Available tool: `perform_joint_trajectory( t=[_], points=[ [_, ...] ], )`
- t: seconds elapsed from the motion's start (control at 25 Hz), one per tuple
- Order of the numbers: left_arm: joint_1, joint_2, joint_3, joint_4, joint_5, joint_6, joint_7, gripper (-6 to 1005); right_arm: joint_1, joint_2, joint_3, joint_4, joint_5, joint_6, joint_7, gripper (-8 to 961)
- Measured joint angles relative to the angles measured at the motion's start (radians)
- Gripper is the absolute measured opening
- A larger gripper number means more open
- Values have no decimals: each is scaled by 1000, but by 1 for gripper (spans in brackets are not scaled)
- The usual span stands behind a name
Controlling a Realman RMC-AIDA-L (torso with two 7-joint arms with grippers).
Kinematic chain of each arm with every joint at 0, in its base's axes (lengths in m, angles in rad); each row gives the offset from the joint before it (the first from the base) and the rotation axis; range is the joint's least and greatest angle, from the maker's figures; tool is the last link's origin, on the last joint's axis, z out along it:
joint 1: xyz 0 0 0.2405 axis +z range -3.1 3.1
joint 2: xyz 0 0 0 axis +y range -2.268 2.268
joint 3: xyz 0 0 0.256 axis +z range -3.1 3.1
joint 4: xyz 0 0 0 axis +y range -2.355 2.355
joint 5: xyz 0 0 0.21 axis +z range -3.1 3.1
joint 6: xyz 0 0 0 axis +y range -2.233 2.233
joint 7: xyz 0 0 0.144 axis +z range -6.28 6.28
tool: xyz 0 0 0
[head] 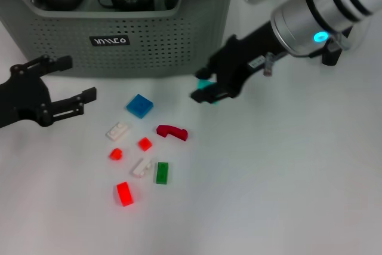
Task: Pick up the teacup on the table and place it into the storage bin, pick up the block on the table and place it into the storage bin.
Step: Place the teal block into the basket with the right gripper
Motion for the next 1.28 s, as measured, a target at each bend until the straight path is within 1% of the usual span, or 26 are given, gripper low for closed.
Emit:
perform_joint_trajectory(
  t=[0.04,0.08,0.12,0.16,0.24,0.28,0.32,0.4,0.52,0.56,0.68,0.8,1.0,1.2,1.28],
  points=[
    [6,0,-11,0,0,0,0,822,28,3,10,-42,49,-44,14,438],
    [12,0,-22,0,0,0,0,822,28,3,10,-42,49,-44,14,437],
    [17,1,-33,0,0,0,2,822,47,3,15,-61,83,-56,21,437],
    [20,1,-38,0,1,1,3,822,92,2,31,-91,137,-68,26,437],
    [29,1,-49,0,1,8,6,822,143,2,62,-108,164,-47,22,437],
    [31,1,-51,0,1,9,7,822,143,2,62,-108,164,-47,22,437],
    [32,1,-52,0,1,9,7,822,175,2,82,-111,170,-24,15,437],
    [33,-1,-52,-1,1,7,8,822,223,2,102,-106,171,54,6,437],
    [31,-3,-52,-4,1,4,8,823,265,3,100,-75,173,244,-5,437],
    [29,-4,-50,-5,1,3,8,823,280,3,96,-44,175,330,-21,437],
    [25,-5,-47,-6,1,4,8,823,309,4,99,55,204,473,-83,437],
    [22,-5,-45,-8,1,3,8,823,323,4,101,155,251,573,-157,437],
    [18,-2,-43,-9,1,3,7,823,316,3,77,227,251,621,-170,442],
    [16,1,-40,-9,1,9,11,824,277,-5,57,226,243,630,-164,446],
    [13,1,-35,-9,1,9,11,824,247,-7,65,190,239,610,-164,511]
  ],
)
